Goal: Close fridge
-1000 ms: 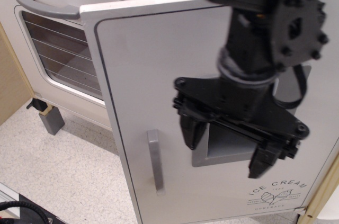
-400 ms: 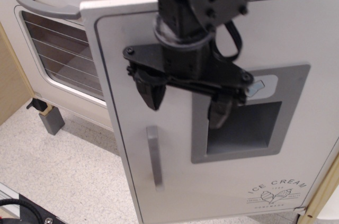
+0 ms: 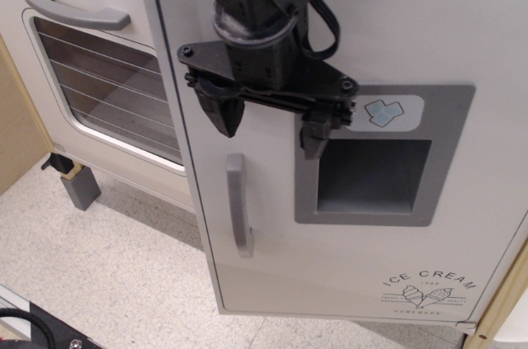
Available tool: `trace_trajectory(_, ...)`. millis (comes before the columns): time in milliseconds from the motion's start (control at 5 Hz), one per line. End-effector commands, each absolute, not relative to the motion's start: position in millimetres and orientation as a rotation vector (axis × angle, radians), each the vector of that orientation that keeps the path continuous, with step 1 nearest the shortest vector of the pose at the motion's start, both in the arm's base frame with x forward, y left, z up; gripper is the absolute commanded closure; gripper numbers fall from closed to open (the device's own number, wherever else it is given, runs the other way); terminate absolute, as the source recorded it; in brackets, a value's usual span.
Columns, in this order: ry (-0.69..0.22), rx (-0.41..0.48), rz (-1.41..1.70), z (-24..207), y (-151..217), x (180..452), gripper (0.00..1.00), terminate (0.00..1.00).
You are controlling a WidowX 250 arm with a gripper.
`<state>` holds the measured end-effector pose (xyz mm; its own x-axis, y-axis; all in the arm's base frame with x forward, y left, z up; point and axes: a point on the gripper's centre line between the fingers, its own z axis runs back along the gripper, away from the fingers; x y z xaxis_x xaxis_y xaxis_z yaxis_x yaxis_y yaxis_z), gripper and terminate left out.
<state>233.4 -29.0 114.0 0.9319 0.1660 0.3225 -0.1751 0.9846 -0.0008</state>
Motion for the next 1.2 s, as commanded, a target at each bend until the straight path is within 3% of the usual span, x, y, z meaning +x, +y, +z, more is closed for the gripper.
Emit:
trace_trajectory(0,-0.429,0.055,0.173,124.7,-7.1,271.9,0.0,0.0)
trace_trajectory(600,-0.484,0.041,0.263,138.0,5.9,308.9,0.0,0.0)
trace_trajectory(1000,-0.474,0.05,0.285,142.9,7.5,315.2,0.0,0.0)
